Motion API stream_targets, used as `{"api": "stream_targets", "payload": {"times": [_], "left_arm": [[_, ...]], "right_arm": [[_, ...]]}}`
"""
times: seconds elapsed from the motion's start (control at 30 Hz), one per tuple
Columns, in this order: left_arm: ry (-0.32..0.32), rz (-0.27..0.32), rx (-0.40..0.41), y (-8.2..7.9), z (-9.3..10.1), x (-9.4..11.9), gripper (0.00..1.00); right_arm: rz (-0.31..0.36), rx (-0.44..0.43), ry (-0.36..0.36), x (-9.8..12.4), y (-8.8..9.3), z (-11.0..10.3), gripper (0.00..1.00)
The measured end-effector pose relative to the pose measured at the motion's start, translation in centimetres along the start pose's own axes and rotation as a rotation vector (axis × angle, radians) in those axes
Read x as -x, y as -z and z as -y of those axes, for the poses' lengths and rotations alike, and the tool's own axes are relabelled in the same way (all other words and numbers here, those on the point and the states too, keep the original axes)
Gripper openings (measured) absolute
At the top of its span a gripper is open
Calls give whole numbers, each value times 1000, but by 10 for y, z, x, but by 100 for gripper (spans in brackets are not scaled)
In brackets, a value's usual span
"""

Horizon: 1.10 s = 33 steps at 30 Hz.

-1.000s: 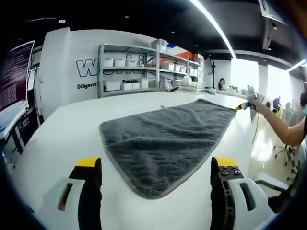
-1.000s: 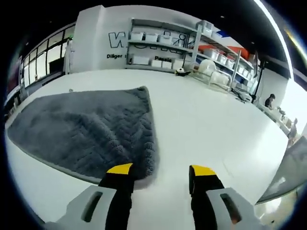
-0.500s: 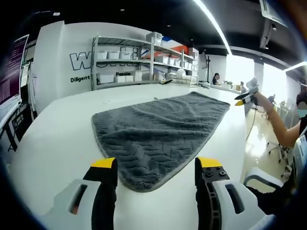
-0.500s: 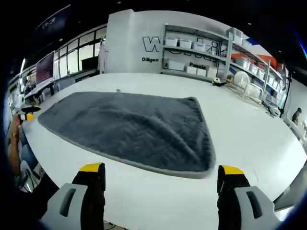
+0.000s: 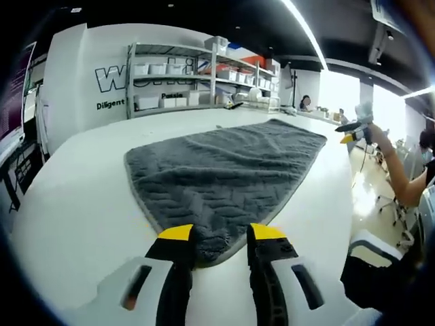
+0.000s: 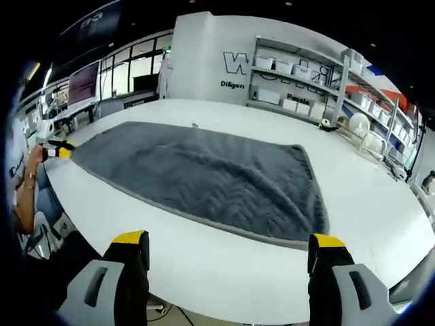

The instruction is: Open the folded towel by lifting each exposed corner and separating the folded layers until the towel lies flat within the target outline without major curled edges

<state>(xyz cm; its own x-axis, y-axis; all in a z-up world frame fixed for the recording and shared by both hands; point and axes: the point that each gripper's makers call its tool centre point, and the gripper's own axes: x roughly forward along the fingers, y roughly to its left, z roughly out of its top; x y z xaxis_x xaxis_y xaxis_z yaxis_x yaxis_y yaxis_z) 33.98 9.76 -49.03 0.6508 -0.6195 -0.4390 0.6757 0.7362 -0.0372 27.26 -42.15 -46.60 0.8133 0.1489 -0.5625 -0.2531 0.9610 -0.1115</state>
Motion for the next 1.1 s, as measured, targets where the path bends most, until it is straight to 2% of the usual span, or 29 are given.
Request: {"api": "stream_targets", "payload": {"times": [0.1,0.27,0.47,0.57,0.77,1.1], "left_arm": [[-4,-23,-50,4,-4,1,16],[-15,-44,-45,7,-7,0,14],[-15,-66,-55,10,-5,0,5],[-9,-85,-71,12,-4,2,4],[-5,-120,-71,16,-4,11,3],[-40,-162,-89,26,-14,32,3]], "right_arm": [[-11,5,-8,-2,1,-1,99],[-12,10,-10,-2,0,0,99],[-31,19,-8,-1,1,-1,99],[-52,32,0,-2,3,1,99],[-37,17,-12,-2,-1,0,99],[-34,19,-30,0,-5,-6,99]]}}
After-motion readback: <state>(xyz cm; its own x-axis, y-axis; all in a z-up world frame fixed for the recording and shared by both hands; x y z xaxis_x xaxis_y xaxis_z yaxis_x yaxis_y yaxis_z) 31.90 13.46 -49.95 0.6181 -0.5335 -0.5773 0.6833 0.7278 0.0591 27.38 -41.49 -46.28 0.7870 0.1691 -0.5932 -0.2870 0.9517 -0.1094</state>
